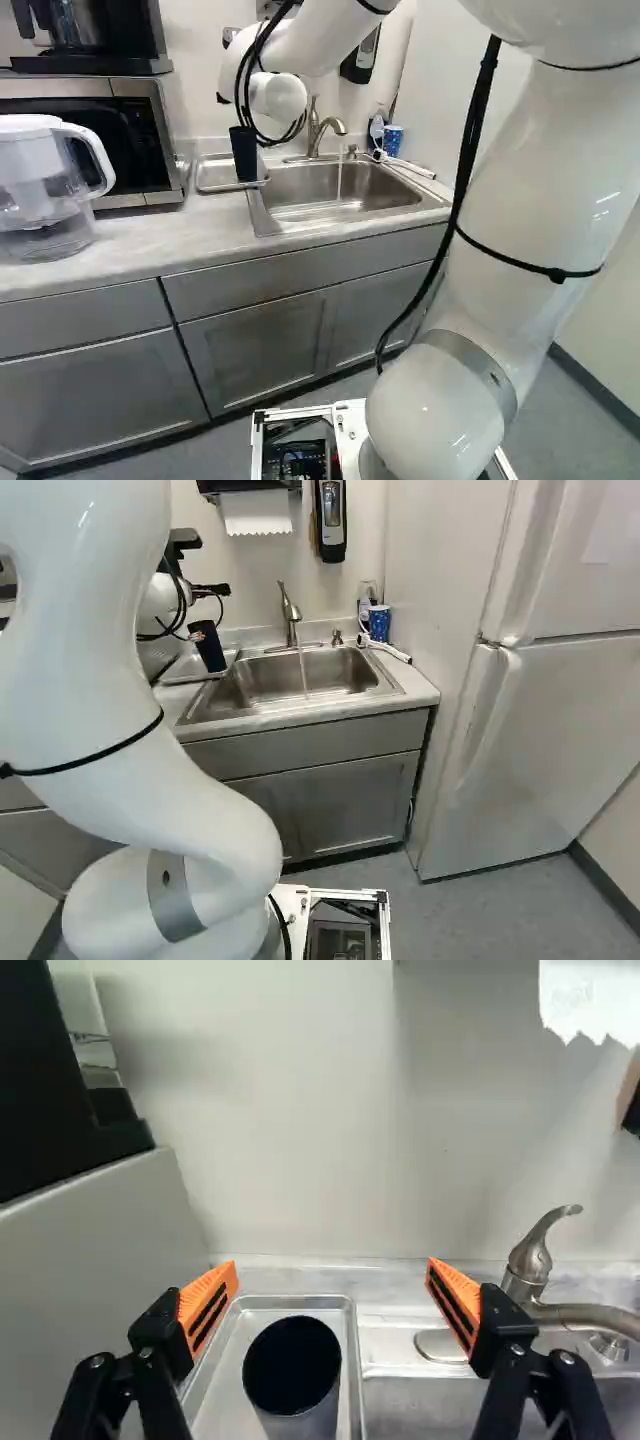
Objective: Rinse the cup and place it in the tray
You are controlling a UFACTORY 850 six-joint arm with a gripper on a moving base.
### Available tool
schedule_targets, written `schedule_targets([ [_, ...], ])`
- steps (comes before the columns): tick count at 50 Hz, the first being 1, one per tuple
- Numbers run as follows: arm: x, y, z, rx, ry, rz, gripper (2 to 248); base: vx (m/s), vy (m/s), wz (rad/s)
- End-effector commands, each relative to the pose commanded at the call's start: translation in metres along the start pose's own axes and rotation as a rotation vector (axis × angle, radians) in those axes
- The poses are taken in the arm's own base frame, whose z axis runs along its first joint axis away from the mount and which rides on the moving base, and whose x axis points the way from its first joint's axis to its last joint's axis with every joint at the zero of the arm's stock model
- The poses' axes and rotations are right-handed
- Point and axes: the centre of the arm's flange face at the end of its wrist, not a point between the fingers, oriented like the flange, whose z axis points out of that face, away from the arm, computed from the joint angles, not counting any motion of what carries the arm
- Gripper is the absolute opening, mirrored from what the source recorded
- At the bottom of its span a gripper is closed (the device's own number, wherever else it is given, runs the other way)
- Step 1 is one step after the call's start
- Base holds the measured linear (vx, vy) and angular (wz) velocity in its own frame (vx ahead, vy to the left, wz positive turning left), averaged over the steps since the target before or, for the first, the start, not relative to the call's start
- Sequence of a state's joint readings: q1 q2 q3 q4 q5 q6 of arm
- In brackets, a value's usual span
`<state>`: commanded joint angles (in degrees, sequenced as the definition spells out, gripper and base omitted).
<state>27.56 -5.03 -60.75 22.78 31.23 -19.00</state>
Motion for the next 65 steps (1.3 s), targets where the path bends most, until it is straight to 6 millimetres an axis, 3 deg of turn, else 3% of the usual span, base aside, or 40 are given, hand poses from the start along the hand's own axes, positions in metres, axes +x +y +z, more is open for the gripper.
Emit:
schedule_targets([
  [30,0.034,0.029,-0.003,-0.029,0.067,-0.033,247,0.000,0.000,0.000],
  [65,0.035,0.069,0.020,-0.102,0.067,-0.028,247,0.000,0.000,0.000],
])
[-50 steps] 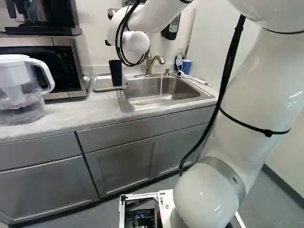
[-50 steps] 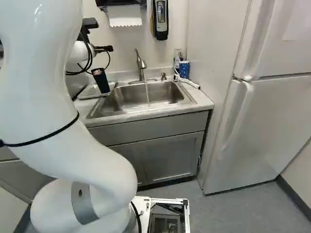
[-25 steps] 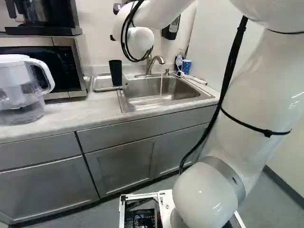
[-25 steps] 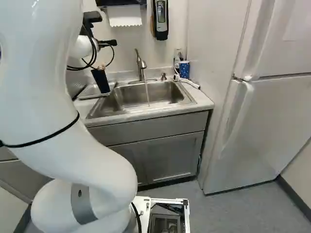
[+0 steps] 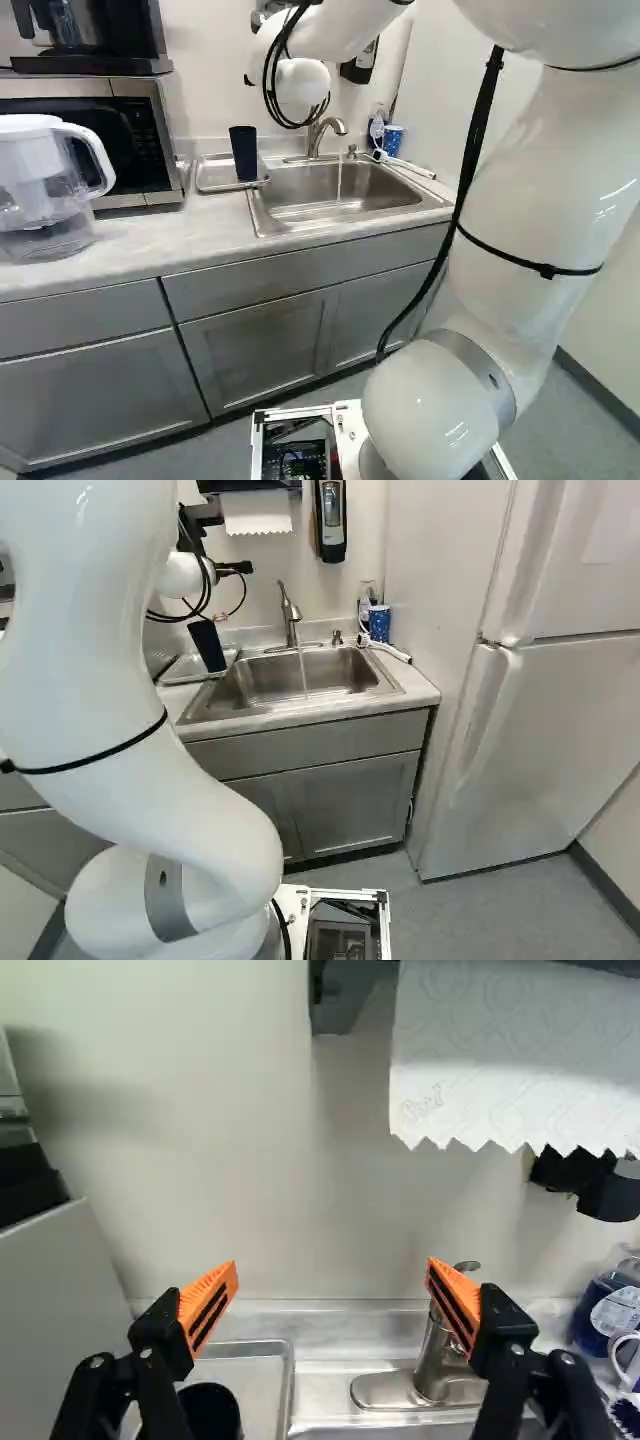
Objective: Rinse the cup and place it in the tray
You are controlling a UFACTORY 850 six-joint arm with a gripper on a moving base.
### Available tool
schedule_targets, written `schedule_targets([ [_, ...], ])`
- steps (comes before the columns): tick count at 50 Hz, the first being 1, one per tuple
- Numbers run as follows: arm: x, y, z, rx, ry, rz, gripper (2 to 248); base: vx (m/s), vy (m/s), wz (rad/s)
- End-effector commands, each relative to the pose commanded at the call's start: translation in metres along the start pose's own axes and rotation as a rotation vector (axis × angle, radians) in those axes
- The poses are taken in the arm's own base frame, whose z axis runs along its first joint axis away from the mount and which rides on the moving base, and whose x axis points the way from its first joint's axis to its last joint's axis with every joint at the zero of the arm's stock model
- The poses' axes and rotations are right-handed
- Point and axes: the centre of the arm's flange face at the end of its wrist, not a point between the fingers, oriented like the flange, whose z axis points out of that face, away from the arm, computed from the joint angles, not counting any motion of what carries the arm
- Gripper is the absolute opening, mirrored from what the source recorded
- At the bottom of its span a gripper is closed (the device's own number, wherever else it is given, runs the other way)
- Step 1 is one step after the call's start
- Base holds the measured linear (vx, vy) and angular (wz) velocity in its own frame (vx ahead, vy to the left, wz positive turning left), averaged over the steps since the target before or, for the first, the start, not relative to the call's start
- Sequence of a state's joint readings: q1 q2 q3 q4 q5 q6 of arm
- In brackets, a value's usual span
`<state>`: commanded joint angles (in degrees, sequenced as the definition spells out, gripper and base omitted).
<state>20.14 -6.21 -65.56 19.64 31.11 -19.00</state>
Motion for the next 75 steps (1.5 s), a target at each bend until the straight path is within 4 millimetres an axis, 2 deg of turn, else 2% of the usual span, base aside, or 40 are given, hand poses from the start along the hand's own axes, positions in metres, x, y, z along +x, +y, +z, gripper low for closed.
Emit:
schedule_targets([
  [42,-0.004,0.041,0.062,-0.076,0.011,-0.008,247,0.000,0.000,0.000],
  [75,-0.010,0.061,0.119,-0.102,0.033,-0.030,247,0.000,0.000,0.000],
])
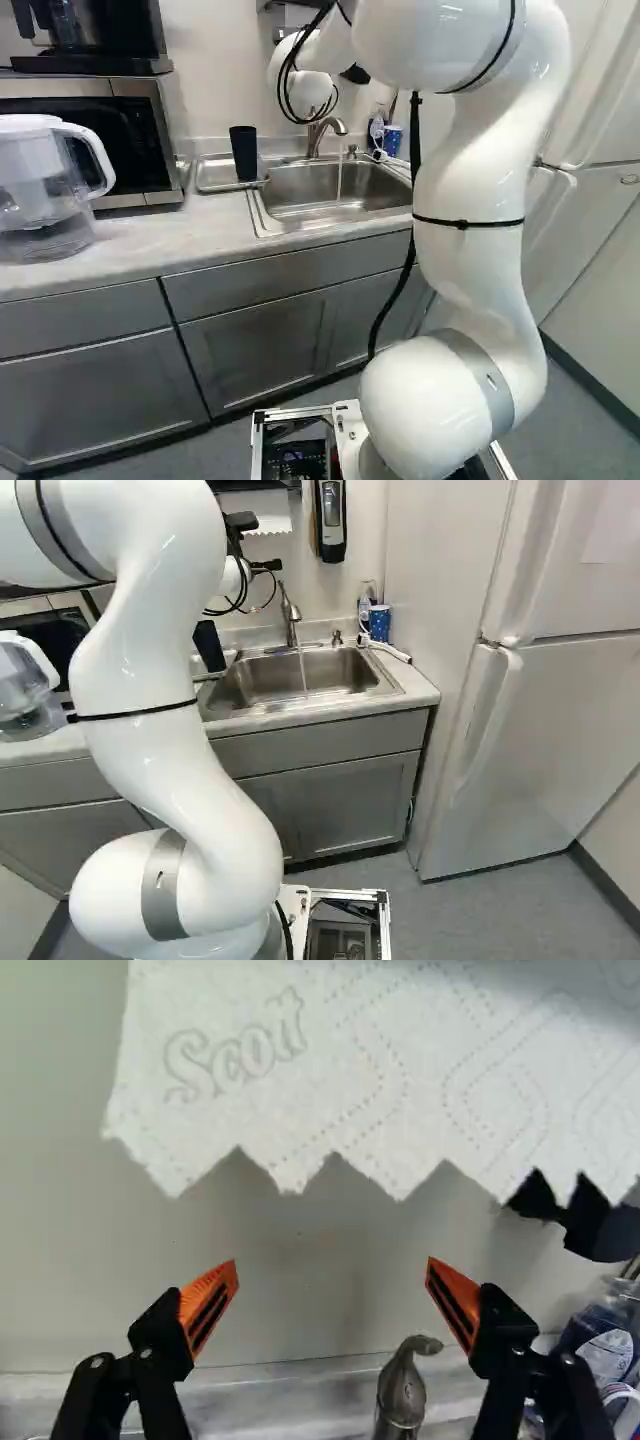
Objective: Rinse the cup and place it in the tray
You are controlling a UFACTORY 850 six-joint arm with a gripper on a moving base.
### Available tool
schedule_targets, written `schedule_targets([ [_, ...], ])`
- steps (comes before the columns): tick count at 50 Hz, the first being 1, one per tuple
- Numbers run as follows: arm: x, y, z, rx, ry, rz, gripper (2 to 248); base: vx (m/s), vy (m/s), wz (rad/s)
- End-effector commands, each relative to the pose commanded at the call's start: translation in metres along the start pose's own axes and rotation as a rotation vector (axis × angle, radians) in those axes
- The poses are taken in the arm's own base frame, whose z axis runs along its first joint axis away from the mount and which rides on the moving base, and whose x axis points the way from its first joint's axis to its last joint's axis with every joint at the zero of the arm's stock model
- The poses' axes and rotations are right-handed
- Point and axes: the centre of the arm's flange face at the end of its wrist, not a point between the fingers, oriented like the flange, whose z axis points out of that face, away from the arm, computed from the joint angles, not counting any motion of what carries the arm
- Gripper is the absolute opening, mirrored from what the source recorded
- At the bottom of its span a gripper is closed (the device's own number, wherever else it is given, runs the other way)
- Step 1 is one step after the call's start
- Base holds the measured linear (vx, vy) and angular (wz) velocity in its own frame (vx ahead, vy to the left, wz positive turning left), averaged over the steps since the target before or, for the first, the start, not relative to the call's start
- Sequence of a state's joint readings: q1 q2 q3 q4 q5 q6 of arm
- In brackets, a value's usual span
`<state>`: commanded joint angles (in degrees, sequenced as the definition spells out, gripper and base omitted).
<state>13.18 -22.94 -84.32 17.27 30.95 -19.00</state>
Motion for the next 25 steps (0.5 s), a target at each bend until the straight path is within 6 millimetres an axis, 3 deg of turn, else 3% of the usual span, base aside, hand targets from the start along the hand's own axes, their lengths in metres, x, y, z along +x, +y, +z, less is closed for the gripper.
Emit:
schedule_targets([
  [11,-0.004,-0.002,0.012,0.006,-0.015,0.001,247,0.000,0.000,0.000],
  [25,-0.007,-0.007,0.014,0.023,-0.050,0.001,247,0.000,0.000,0.000],
])
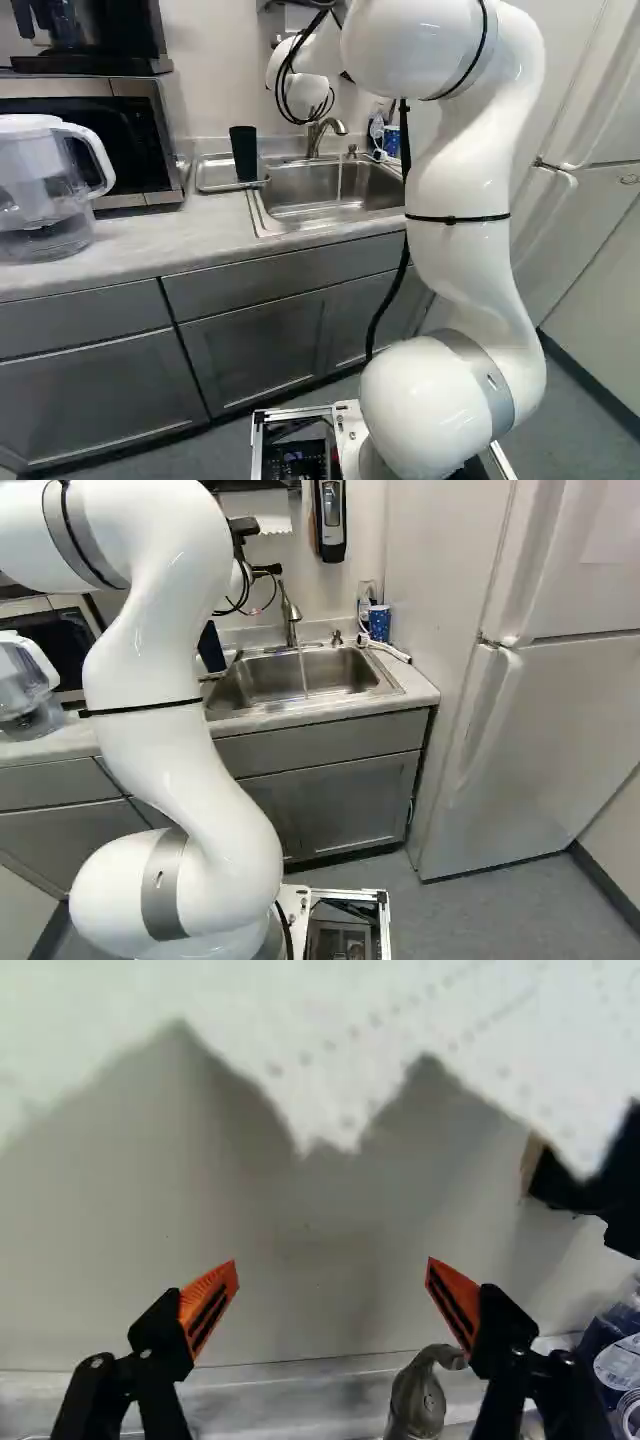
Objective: Rinse the cup and place it in the tray
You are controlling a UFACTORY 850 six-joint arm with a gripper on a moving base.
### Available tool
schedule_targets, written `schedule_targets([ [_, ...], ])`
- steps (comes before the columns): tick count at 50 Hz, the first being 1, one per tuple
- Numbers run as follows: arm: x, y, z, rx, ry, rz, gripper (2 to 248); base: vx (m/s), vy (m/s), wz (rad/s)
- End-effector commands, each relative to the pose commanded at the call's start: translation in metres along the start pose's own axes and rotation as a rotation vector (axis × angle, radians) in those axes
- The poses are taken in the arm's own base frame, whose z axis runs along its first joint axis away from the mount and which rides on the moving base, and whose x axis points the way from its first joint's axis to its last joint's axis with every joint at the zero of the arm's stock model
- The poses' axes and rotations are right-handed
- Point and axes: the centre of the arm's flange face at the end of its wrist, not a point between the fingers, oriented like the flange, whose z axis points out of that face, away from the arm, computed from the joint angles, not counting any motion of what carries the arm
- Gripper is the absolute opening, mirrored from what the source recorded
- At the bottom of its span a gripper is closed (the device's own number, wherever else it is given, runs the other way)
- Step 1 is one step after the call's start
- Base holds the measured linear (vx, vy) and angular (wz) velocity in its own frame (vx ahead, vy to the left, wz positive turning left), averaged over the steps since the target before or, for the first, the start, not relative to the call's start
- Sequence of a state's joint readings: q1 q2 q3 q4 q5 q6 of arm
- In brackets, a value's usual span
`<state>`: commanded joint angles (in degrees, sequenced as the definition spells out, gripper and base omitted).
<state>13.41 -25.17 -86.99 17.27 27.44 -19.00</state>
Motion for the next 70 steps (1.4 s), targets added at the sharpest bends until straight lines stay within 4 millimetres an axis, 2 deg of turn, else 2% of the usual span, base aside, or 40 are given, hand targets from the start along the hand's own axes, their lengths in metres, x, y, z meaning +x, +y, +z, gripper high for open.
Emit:
schedule_targets([
  [29,-0.006,-0.003,-0.002,0.027,-0.075,0.000,247,0.000,0.000,0.000],
  [49,-0.009,-0.003,-0.015,0.041,-0.119,-0.001,247,0.000,0.000,0.000],
  [70,-0.011,0.006,-0.030,0.042,-0.163,-0.001,247,0.000,0.000,0.000],
])
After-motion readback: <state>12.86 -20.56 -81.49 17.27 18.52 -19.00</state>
